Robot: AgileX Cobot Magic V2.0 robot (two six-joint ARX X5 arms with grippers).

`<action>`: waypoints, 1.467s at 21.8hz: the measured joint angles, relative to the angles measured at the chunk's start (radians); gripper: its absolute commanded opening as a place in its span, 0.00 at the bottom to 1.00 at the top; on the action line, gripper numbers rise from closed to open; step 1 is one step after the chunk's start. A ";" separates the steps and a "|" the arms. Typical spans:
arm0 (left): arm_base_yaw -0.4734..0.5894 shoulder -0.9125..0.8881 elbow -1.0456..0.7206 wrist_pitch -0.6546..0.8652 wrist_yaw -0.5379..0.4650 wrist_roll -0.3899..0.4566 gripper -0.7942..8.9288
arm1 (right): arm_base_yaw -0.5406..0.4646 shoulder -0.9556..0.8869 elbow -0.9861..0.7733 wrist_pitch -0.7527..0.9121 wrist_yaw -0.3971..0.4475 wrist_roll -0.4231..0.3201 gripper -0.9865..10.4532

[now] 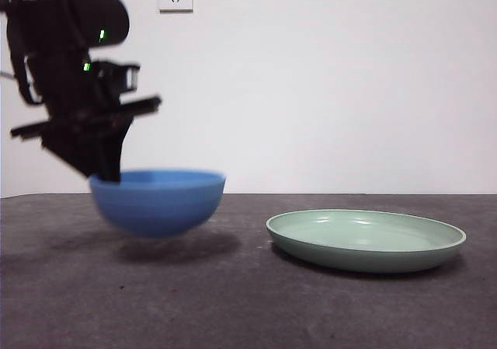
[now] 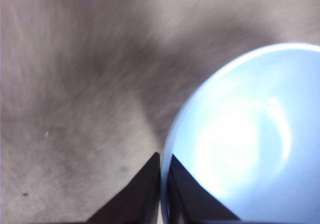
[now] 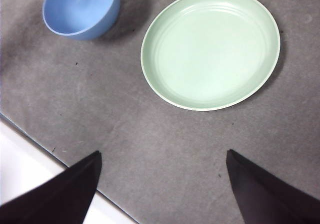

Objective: Pick up the blue bowl, put it on the green plate, put it on desk

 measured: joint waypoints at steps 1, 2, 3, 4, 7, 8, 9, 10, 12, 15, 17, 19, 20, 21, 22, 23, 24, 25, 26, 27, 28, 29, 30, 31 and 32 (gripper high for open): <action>-0.016 -0.015 0.028 -0.016 0.000 -0.001 0.09 | 0.000 0.000 0.000 0.002 0.000 0.000 0.43; -0.035 -0.027 0.060 -0.031 0.000 -0.002 0.09 | 0.000 0.000 0.000 0.003 0.000 0.000 0.43; -0.057 -0.032 0.098 -0.050 0.001 -0.002 0.09 | 0.000 0.000 0.000 0.003 0.000 0.000 0.43; -0.081 -0.032 0.129 -0.054 0.001 -0.003 0.09 | 0.000 0.000 0.000 0.003 0.000 0.000 0.43; -0.161 -0.032 0.192 -0.034 0.002 -0.003 0.09 | 0.000 0.000 0.000 0.003 0.000 0.000 0.43; -0.186 -0.032 0.208 -0.027 0.002 -0.007 0.09 | 0.000 0.000 0.000 0.003 0.000 0.000 0.43; -0.208 -0.028 0.226 -0.023 0.003 -0.012 0.09 | 0.000 0.000 0.000 0.003 0.000 0.000 0.43; -0.227 -0.017 0.245 -0.007 0.005 -0.016 0.09 | 0.000 0.000 0.000 0.003 0.000 0.000 0.43; -0.257 0.023 0.280 0.015 0.004 -0.025 0.09 | 0.000 0.000 0.000 0.003 0.000 0.000 0.43; -0.296 0.124 0.325 0.013 0.004 -0.026 0.09 | 0.000 0.000 0.000 0.003 0.000 0.000 0.43; -0.315 0.203 0.365 0.011 0.004 -0.026 0.09 | 0.000 0.000 0.000 0.003 0.000 0.000 0.43; -0.325 0.277 0.410 0.019 0.004 -0.026 0.09 | 0.000 0.000 0.000 0.003 0.000 0.001 0.43; -0.329 0.307 0.424 0.023 0.004 -0.026 0.09 | 0.000 0.000 0.000 0.003 0.000 0.001 0.43; -0.335 0.343 0.442 0.026 0.004 -0.026 0.09 | 0.000 0.000 0.000 0.003 0.000 0.001 0.43; -0.340 0.372 0.454 0.031 0.004 -0.026 0.09 | 0.000 0.000 0.000 0.003 0.000 0.001 0.43; -0.346 0.402 0.462 0.042 0.004 -0.026 0.09 | 0.000 0.000 0.000 0.003 0.000 0.001 0.43; -0.351 0.425 0.466 0.048 0.004 -0.027 0.09 | 0.000 0.000 0.000 0.003 0.000 0.001 0.43; -0.355 0.444 0.466 0.059 0.004 -0.027 0.09 | 0.000 0.000 0.000 0.003 0.000 0.001 0.43; -0.357 0.454 0.466 0.067 0.005 -0.029 0.09 | 0.000 0.000 0.000 0.003 0.000 0.001 0.43; -0.357 0.456 0.467 0.073 0.005 -0.031 0.09 | 0.000 0.000 0.000 0.003 0.000 0.001 0.43; -0.358 0.456 0.468 0.076 0.005 -0.034 0.09 | 0.000 0.000 0.000 0.003 0.000 0.001 0.43; -0.359 0.457 0.471 0.079 0.005 -0.037 0.09 | 0.000 0.000 0.000 0.003 0.000 0.001 0.43; -0.359 0.459 0.472 0.079 0.005 -0.039 0.09 | 0.000 0.000 0.000 0.003 0.000 0.001 0.43; -0.359 0.460 0.472 0.078 0.005 -0.041 0.09 | 0.000 0.000 0.000 0.003 0.000 0.001 0.43; -0.359 0.460 0.472 0.078 0.005 -0.041 0.12 | 0.000 0.000 0.000 0.003 0.000 0.001 0.43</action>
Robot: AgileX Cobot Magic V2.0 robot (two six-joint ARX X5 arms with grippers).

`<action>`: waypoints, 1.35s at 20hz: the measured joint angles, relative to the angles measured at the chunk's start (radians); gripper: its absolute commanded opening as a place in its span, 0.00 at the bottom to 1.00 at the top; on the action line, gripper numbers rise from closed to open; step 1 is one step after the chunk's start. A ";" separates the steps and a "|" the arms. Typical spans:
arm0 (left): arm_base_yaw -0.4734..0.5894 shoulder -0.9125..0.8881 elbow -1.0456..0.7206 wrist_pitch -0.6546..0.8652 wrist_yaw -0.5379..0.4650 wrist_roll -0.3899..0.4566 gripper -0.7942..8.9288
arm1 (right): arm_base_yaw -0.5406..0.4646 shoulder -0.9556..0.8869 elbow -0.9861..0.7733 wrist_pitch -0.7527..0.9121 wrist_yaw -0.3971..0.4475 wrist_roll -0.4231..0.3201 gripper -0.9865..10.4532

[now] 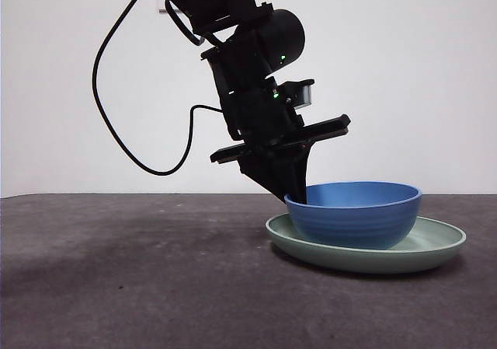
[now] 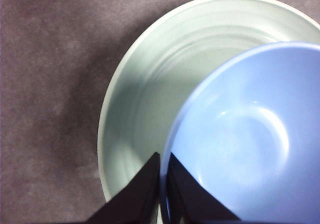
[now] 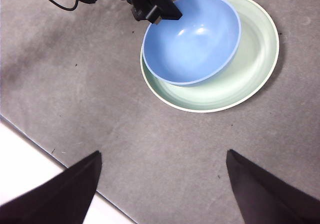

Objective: Pick up the blue bowl, put it on the green plate, put it on desk

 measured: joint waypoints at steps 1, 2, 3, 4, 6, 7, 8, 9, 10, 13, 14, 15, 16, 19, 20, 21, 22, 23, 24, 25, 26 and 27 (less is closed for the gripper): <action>0.000 0.000 0.000 0.000 0.000 -0.001 0.16 | 0.000 0.000 0.000 0.000 0.000 0.000 0.43; 0.000 0.000 0.000 -0.001 0.000 -0.005 0.21 | 0.000 0.000 0.000 0.000 0.000 0.000 0.43; -0.001 0.000 0.000 -0.002 0.000 -0.008 0.27 | 0.000 0.000 0.000 0.000 0.000 0.000 0.43; -0.002 0.000 0.000 -0.004 0.000 -0.008 0.31 | 0.000 0.000 0.000 0.000 0.000 0.000 0.43; -0.003 0.000 0.000 -0.017 0.000 -0.008 0.31 | 0.000 0.000 0.000 0.000 0.000 0.000 0.43; -0.003 0.000 0.000 -0.019 0.000 -0.008 0.31 | 0.000 0.000 0.000 0.000 0.000 0.000 0.43; -0.003 0.000 0.000 -0.022 0.000 -0.008 0.31 | 0.000 0.000 0.000 0.000 0.000 0.000 0.43; -0.003 0.000 0.000 -0.026 0.000 -0.008 0.31 | 0.000 0.000 0.000 0.000 0.000 0.000 0.43; -0.004 -0.002 0.000 -0.030 0.000 -0.008 0.31 | 0.000 0.000 0.000 0.000 0.000 0.000 0.43; -0.004 -0.060 0.000 -0.057 0.000 -0.008 0.31 | 0.000 0.000 0.000 0.000 0.000 0.000 0.43; -0.004 -0.102 0.000 -0.060 0.000 -0.008 0.31 | 0.000 0.000 0.000 0.000 0.000 0.000 0.43; -0.003 -0.150 0.000 -0.061 0.000 -0.010 0.31 | 0.000 0.000 0.000 0.000 0.000 0.000 0.43; -0.001 -0.201 0.000 -0.065 0.000 -0.010 0.31 | 0.000 0.000 0.000 0.000 0.000 0.000 0.43; 0.014 -0.340 0.002 -0.107 0.000 -0.011 0.31 | 0.000 0.000 0.000 0.000 0.000 0.000 0.43; 0.020 -0.378 0.002 -0.121 0.000 -0.013 0.31 | 0.000 0.000 0.000 0.000 0.000 0.000 0.43; 0.025 -0.414 0.002 -0.130 0.000 -0.014 0.31 | 0.000 0.000 0.000 0.000 0.000 0.000 0.43; 0.029 -0.450 0.002 -0.150 0.000 -0.014 0.31 | 0.000 0.000 0.000 0.000 0.000 0.000 0.43; 0.031 -0.487 0.000 -0.172 0.000 -0.013 0.31 | 0.000 0.000 0.000 0.000 0.000 0.000 0.43; 0.031 -0.529 -0.011 -0.182 0.000 -0.011 0.31 | 0.000 0.000 0.000 0.000 0.000 0.000 0.43; 0.033 -0.576 -0.035 -0.182 0.000 -0.010 0.31 | 0.000 0.000 0.000 0.000 0.000 0.000 0.43; 0.038 -0.620 -0.066 -0.179 0.000 -0.009 0.31 | 0.000 0.000 0.000 0.000 0.000 0.000 0.43; 0.048 -0.675 -0.117 -0.173 0.000 -0.008 0.31 | 0.000 0.000 0.000 -0.001 0.000 0.000 0.43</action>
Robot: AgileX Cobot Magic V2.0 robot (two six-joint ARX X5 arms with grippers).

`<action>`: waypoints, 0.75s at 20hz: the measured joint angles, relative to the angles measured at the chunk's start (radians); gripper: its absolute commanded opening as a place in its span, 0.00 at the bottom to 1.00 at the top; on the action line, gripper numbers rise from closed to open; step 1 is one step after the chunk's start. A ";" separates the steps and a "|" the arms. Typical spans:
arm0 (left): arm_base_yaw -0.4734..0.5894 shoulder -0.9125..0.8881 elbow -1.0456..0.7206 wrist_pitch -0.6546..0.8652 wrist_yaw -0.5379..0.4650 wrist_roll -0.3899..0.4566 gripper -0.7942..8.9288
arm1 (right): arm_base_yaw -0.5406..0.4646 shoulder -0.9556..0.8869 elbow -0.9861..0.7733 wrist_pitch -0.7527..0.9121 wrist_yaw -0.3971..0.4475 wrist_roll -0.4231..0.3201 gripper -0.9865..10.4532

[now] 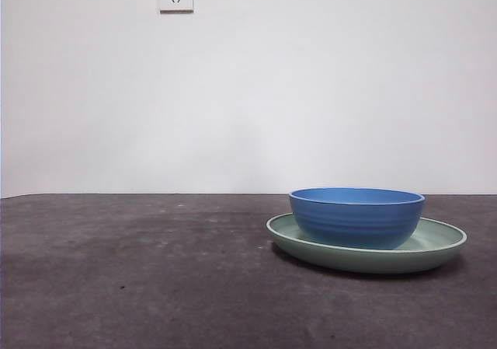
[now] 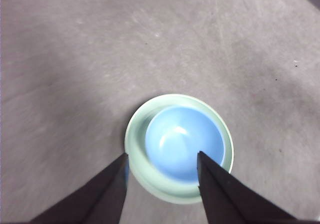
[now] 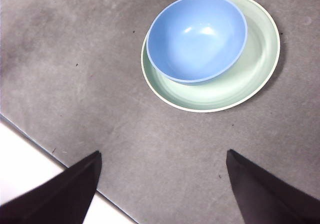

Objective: Pick up the blue bowl, put it on the green plate, put it on desk

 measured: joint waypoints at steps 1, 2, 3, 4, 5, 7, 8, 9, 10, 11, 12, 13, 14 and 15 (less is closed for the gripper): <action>0.011 -0.045 -0.048 0.003 0.000 0.002 0.31 | 0.000 0.000 0.000 -0.001 0.000 0.000 0.43; 0.025 -0.101 -0.116 0.008 0.000 0.005 0.31 | 0.000 0.000 0.000 -0.001 0.000 0.000 0.43; 0.033 -0.146 -0.174 0.009 0.000 0.008 0.31 | 0.000 0.000 0.000 -0.001 0.000 0.000 0.43; 0.037 -0.200 -0.246 0.022 0.000 0.014 0.31 | 0.000 0.000 0.000 -0.001 0.000 0.000 0.43; 0.039 -0.256 -0.319 0.039 0.017 0.019 0.31 | 0.000 0.000 0.000 -0.002 0.000 0.000 0.43; 0.039 -0.376 -0.456 0.047 0.107 0.033 0.31 | 0.000 0.000 0.000 -0.002 0.000 0.000 0.43; 0.039 -0.437 -0.525 0.046 0.158 0.040 0.31 | 0.000 0.000 0.000 -0.002 0.000 0.000 0.43; 0.039 -0.481 -0.576 0.045 0.186 0.044 0.31 | 0.000 0.000 0.000 -0.002 0.000 0.000 0.43; 0.039 -0.525 -0.626 0.044 0.199 0.047 0.31 | 0.000 0.000 0.000 -0.002 0.000 0.000 0.43; 0.039 -0.551 -0.657 0.038 0.201 0.047 0.31 | 0.000 0.000 0.000 -0.002 0.000 0.000 0.43; 0.039 -0.574 -0.679 0.032 0.203 0.047 0.31 | 0.000 0.000 0.000 -0.002 0.000 0.000 0.43; 0.039 -0.589 -0.686 0.031 0.203 0.047 0.31 | 0.000 0.000 0.000 -0.002 0.000 0.000 0.43; 0.039 -0.602 -0.686 0.031 0.204 0.047 0.31 | 0.000 0.000 0.000 -0.002 0.000 0.000 0.43; 0.039 -0.613 -0.686 0.033 0.204 0.047 0.31 | 0.000 0.000 0.000 -0.002 0.000 0.000 0.43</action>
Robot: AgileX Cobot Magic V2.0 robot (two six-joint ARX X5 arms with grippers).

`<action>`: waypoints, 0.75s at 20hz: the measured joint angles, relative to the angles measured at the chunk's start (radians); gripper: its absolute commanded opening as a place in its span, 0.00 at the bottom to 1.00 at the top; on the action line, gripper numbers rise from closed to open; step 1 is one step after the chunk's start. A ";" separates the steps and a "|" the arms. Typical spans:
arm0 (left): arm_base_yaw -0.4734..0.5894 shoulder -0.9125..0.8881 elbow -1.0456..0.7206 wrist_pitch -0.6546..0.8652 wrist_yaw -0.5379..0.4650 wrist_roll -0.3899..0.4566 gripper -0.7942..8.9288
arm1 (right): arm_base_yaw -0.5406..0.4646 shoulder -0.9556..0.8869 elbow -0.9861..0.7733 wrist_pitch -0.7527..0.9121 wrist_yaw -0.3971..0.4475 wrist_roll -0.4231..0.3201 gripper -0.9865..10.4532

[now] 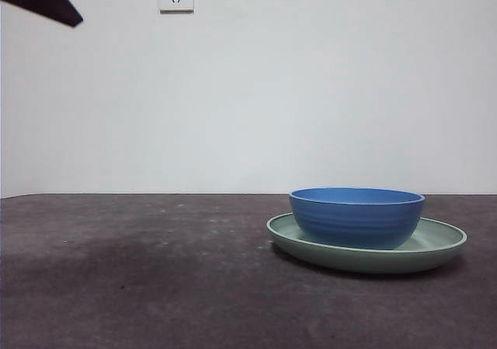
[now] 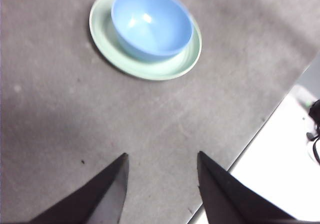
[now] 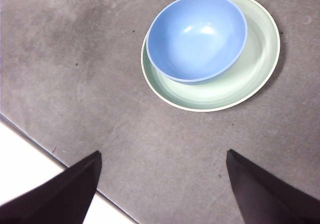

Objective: Pick up the blue bowl, put it on the green plate, put it on desk

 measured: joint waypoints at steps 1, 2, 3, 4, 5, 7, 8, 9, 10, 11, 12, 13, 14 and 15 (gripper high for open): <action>0.000 -0.005 0.000 0.000 0.001 0.000 0.31 | 0.000 0.000 0.000 0.000 0.000 0.000 0.43; 0.000 -0.004 0.000 0.000 0.001 0.000 0.31 | 0.000 0.000 0.000 0.000 0.000 0.000 0.43; 0.000 -0.002 0.000 0.000 0.001 0.000 0.31 | 0.000 0.000 0.000 0.000 0.000 0.000 0.43; 0.000 -0.002 0.000 0.000 0.001 0.000 0.31 | 0.000 0.000 0.000 0.000 0.000 0.000 0.43; 0.000 -0.002 0.000 0.000 0.001 0.000 0.31 | 0.000 0.000 0.000 0.000 0.000 0.000 0.43; 0.000 -0.002 0.000 -0.001 0.001 0.000 0.31 | 0.000 0.000 0.000 0.000 0.000 0.000 0.43; 0.000 -0.002 0.000 0.000 0.001 0.000 0.31 | 0.000 0.000 0.000 0.000 0.000 0.000 0.43; 0.000 -0.002 0.000 0.000 0.001 0.000 0.31 | 0.000 0.000 0.000 0.000 0.000 0.000 0.43; 0.000 -0.002 0.000 0.000 0.001 0.000 0.31 | 0.000 0.000 0.000 0.000 0.000 0.000 0.43; 0.000 -0.002 0.000 0.000 0.001 0.000 0.31 | 0.000 0.000 0.000 0.000 0.000 0.000 0.43; 0.000 -0.002 0.000 0.000 0.001 0.000 0.31 | 0.000 0.000 0.000 0.000 0.001 0.004 0.43; 0.000 -0.002 0.000 0.000 0.001 0.000 0.31 | 0.000 0.000 0.000 0.000 0.003 0.010 0.43; 0.000 -0.002 0.000 -0.001 0.001 0.000 0.31 | 0.000 0.000 0.000 0.000 0.013 0.019 0.43; 0.000 -0.002 0.000 -0.001 0.001 0.000 0.31 | 0.000 0.000 0.000 0.001 0.031 0.030 0.43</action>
